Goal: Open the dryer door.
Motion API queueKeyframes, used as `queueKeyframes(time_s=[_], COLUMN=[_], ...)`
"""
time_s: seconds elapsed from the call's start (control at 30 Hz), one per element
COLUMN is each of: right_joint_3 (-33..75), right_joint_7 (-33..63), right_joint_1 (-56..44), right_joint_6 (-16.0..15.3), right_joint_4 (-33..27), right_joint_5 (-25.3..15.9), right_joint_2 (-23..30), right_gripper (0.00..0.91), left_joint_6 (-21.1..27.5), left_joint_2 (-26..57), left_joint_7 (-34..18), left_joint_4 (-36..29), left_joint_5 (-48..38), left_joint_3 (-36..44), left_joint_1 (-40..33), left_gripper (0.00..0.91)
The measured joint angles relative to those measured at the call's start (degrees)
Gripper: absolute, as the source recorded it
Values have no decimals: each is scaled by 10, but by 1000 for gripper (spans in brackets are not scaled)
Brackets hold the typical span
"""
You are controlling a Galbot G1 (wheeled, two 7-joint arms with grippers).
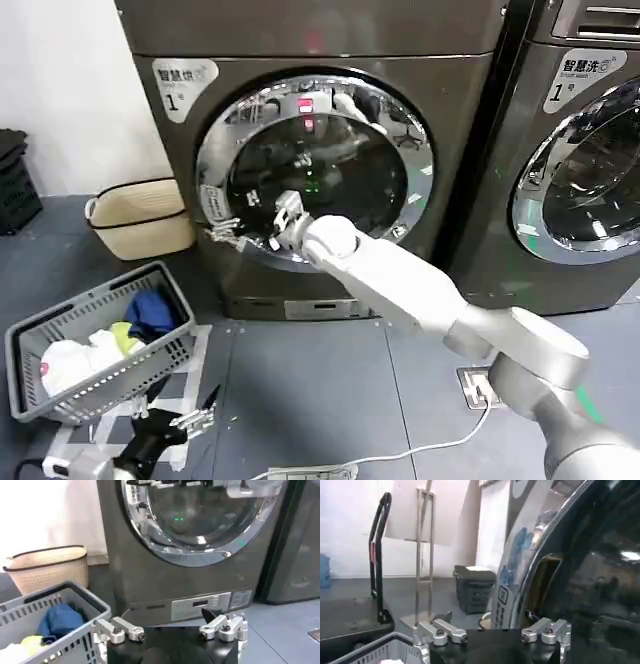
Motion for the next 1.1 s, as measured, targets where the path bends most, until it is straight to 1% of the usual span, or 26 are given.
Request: queueKeyframes(time_s=[0.27,0.47,0.7,1.1], right_joint_3=[-1,-8,-20,-27], right_joint_7=[-36,-57,-60,-72], right_joint_1=[0,-5,-15,-34], right_joint_6=[8,11,9,9], right_joint_4=[-18,0,58,192], right_joint_5=[1,16,27,57], right_joint_2=[6,-7,-40,-127], right_gripper=[907,907,907,907], left_joint_6=[0,0,3,18], left_joint_2=[0,1,11,40], left_joint_7=[0,0,0,17], left_joint_4=[-1,-1,9,39], left_joint_5=[-2,-3,-30,-89], left_joint_3=[-1,-2,-21,-77], left_joint_1=[-1,-4,-17,-54], left_gripper=[907,907,907,907])
